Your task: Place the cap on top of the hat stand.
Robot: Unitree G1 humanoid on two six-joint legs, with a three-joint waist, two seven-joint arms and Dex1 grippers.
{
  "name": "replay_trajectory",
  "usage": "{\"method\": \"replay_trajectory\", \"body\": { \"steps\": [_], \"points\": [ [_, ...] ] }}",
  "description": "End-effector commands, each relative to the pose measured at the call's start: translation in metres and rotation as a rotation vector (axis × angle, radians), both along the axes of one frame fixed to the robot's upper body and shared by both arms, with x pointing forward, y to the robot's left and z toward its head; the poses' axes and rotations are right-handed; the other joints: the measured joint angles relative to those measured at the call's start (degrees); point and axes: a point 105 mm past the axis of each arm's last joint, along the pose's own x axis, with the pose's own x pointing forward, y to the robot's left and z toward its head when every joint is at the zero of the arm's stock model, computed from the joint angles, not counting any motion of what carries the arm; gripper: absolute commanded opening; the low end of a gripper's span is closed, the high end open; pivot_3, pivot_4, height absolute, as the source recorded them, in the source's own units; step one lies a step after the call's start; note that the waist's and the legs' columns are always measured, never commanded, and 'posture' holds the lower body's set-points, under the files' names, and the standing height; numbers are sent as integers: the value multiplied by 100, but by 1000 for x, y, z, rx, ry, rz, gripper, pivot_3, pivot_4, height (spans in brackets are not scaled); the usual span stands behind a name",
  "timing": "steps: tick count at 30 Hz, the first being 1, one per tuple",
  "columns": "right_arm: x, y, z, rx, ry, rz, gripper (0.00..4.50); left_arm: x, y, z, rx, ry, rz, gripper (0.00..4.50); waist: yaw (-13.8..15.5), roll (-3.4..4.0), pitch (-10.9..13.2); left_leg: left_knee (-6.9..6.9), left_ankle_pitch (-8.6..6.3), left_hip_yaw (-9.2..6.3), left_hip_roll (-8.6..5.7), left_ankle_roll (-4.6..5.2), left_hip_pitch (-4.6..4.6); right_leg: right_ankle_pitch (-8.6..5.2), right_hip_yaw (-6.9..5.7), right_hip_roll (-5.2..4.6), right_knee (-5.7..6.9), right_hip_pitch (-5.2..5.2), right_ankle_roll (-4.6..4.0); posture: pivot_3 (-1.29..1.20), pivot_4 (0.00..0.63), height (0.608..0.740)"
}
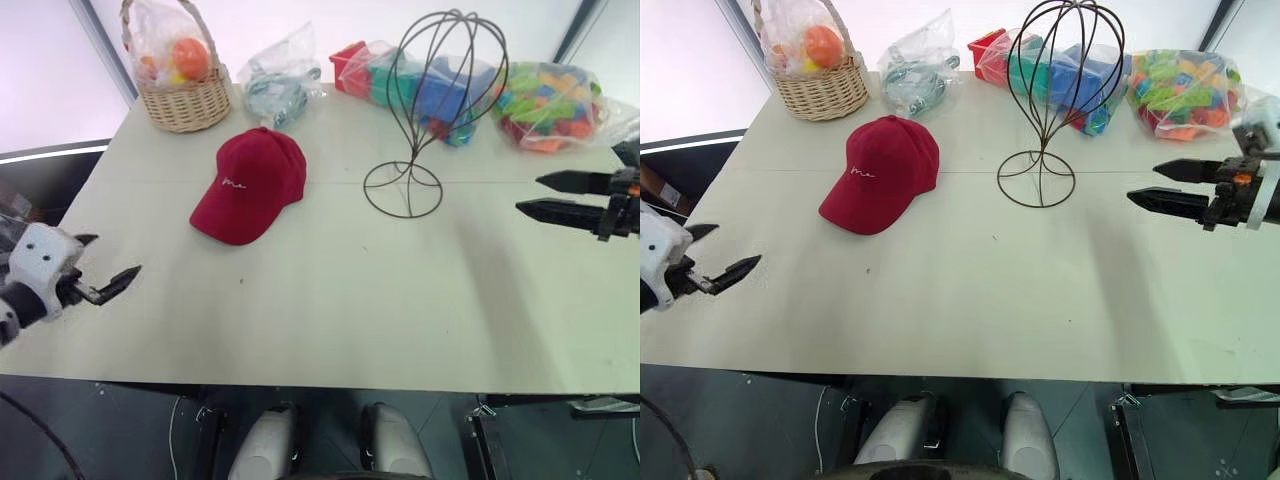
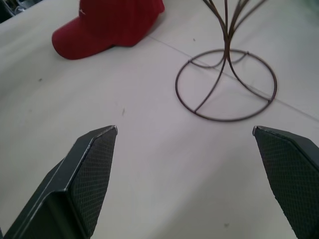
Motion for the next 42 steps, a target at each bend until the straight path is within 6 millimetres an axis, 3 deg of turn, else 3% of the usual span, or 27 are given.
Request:
{"method": "replay_trajectory", "body": {
  "steps": [1, 9, 14, 29, 42],
  "points": [
    [-3, 8, 24, -32, -83, 46, 4500, 8, 2, 11, 253, -93, -73, 4425, 2, 0, 0, 0, 0, 0, 0, 0, 0, 0, 0, 0, 0, 0, 0, 0, 150, 740],
    [-7, 33, 29, -12, -112, 133, 4500, 35, -10, 9, 679, -339, -239, 4425, 1, 0, 0, -3, -1, 2, -1, 1, -2, 1, 0, -1, 4, -5, 2, 0, 150, 740],
    [-6, 29, 23, 8, -102, 117, 4500, 39, -18, -17, 859, -391, -409, 4425, 6, -1, 0, -2, -1, 6, -5, 1, -2, 4, 0, 0, 14, -9, 7, 0, 150, 740],
    [-18, 32, 21, 33, -92, 112, 4500, 88, -67, -41, 1007, -715, -575, 4425, 4, -18, -7, 13, 1, 60, -14, 6, -6, 8, 15, 2, 102, -58, 18, 0, 150, 740],
    [-26, 38, 30, 51, -113, 111, 4500, 115, -92, -52, 1103, -772, -617, 4425, 28, -34, -10, 22, 1, 75, -12, 7, -6, 7, 21, 0, 106, -63, 19, 0, 150, 740]
  ]
}}
